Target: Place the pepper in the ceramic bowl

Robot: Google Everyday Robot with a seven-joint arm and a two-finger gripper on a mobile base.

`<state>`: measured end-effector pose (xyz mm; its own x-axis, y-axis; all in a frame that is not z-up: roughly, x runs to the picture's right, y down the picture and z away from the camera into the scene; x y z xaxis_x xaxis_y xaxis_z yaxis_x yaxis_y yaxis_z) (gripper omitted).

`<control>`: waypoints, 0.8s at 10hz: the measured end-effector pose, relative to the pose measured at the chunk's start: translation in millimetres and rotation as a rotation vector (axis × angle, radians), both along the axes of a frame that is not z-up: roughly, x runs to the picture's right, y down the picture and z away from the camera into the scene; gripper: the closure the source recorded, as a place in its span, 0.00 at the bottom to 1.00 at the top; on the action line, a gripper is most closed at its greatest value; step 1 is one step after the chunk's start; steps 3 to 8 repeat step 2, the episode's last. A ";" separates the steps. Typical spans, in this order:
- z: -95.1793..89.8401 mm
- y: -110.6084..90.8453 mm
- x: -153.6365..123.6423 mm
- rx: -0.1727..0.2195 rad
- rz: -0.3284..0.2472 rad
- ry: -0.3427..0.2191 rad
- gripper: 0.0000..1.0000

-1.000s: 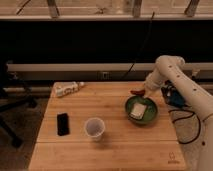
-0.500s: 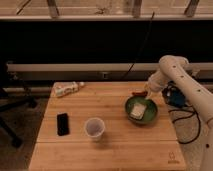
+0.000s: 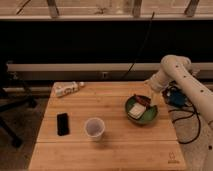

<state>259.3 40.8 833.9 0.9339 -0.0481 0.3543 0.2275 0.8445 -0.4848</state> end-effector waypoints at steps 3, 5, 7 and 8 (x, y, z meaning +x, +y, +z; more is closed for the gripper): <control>1.4 1.4 1.3 -0.002 -0.002 0.000 0.20; 1.4 1.4 1.3 -0.002 -0.002 0.000 0.20; 1.4 1.4 1.3 -0.002 -0.002 0.000 0.20; 1.4 1.4 1.3 -0.002 -0.002 0.000 0.20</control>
